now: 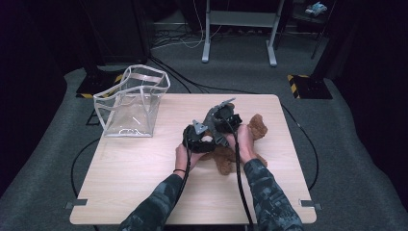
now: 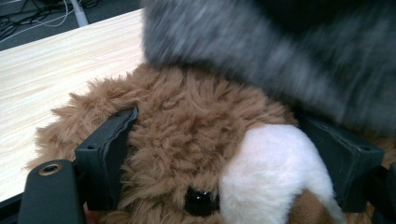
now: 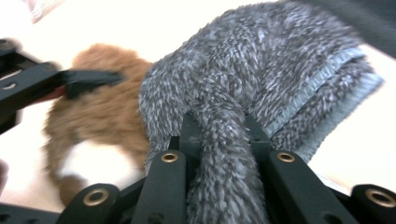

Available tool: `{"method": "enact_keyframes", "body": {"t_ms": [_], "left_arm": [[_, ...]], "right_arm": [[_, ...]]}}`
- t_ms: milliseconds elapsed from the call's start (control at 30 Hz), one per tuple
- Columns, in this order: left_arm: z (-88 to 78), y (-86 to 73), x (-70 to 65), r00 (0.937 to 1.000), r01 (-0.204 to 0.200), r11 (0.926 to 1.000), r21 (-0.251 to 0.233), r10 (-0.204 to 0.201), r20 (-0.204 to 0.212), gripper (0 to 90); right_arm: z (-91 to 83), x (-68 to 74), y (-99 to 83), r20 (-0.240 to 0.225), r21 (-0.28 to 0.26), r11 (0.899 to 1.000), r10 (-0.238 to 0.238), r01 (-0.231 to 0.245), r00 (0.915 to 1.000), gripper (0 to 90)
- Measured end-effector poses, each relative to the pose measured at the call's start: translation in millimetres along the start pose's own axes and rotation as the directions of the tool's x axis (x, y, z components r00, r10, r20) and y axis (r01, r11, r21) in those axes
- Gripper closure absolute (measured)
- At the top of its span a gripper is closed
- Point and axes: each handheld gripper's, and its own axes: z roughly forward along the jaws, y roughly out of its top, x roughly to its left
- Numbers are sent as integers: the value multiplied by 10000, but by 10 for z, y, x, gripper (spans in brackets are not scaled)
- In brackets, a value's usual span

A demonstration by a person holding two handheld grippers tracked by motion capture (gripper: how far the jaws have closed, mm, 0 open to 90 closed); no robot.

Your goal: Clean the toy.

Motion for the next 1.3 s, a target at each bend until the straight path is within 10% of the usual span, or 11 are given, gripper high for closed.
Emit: {"method": "enact_keyframes", "body": {"t_ms": [267, 600, 767, 1033, 1300], "left_arm": [[-3, -2, 3, 10000, -30, 10000, -15, 30, -2, 174], [-2, 4, -2, 10000, 28, 10000, 13, -28, -24, 174], [-2, 9, -3, 10000, 25, 10000, 49, -25, -26, 174], [0, 9, -3, 10000, 13, 10000, 50, -13, -28, 174], [2, 9, -10, 10000, 45, 10000, 28, -45, -88, 174]], "right_arm": [[79, -366, -34, 1074, 186, 9952, 937, -962, 9898, 763], [-380, -702, -194, 2284, -349, 9827, 1851, -1820, 9558, 761], [-500, -741, -313, 2326, -489, 9803, 1974, -1913, 9523, 760], [-452, -630, -386, 1306, -715, 9800, 1938, -1857, 9723, 758], [-206, -121, -167, -278, -411, 9986, 335, -346, 9991, 752]]}}
